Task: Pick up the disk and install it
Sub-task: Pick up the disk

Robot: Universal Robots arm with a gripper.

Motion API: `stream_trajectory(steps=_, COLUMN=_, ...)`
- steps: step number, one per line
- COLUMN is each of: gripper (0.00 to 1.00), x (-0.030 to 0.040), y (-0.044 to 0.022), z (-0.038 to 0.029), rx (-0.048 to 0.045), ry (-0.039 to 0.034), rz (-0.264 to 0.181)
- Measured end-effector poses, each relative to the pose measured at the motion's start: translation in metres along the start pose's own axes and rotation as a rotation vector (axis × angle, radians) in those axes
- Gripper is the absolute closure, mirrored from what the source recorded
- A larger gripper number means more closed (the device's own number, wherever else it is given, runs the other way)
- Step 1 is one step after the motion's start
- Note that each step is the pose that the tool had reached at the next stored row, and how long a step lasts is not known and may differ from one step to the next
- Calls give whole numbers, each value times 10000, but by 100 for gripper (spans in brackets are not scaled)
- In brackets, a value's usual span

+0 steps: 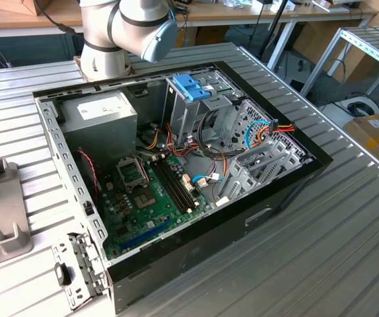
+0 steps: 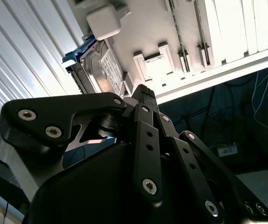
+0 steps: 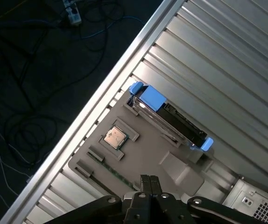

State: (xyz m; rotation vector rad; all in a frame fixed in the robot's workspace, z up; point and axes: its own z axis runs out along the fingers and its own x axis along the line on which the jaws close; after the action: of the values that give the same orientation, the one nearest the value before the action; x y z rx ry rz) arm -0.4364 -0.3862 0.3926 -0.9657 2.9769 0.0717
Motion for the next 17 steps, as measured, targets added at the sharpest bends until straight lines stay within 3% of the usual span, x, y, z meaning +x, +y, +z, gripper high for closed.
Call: stream_trajectory(steps=17, gripper=90, x=0, y=0, z=0, rx=-7, ry=11, rz=-268)
